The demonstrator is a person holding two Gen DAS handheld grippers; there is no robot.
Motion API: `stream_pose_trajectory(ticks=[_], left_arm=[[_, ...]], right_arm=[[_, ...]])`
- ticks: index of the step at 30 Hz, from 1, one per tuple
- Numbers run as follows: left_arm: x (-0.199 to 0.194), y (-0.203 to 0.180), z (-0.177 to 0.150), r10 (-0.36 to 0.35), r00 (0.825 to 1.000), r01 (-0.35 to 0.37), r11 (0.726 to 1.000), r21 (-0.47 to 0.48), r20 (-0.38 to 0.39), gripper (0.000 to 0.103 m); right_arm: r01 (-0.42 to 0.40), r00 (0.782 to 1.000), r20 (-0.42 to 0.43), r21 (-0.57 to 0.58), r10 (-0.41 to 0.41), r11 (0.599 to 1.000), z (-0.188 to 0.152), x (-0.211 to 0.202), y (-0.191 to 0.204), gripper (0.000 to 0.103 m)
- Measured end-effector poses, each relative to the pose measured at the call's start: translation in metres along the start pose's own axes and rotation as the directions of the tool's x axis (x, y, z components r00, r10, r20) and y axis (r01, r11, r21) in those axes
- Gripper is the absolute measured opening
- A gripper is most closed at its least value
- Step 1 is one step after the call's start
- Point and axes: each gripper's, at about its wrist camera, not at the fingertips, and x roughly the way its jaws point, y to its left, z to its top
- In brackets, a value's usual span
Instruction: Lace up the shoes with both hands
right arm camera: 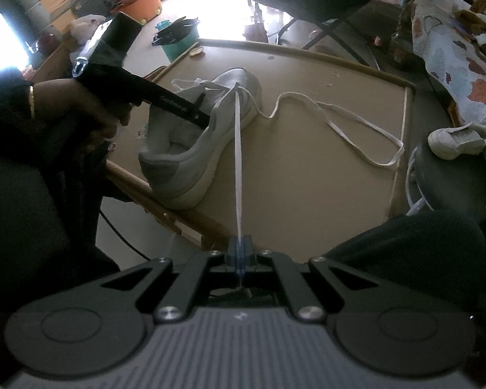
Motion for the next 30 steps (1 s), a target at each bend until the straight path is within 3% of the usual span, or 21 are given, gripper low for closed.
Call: stream_pose_trajectory(ticks=[26, 30], left_arm=[[0.002, 0.004, -0.004, -0.024, 1.000, 0.024, 1.000, -0.020, 0.015, 0.068], [0.002, 0.003, -0.005, -0.023, 1.000, 0.023, 1.000, -0.020, 0.017, 0.068]], right_arm=[[0.015, 1.000, -0.020, -0.018, -0.016, 1.000, -0.001, -0.012, 0.008, 0.001], [0.060, 0.998, -0.006, 0.003, -0.060, 0.998, 0.004, -0.010, 0.002, 0.001]])
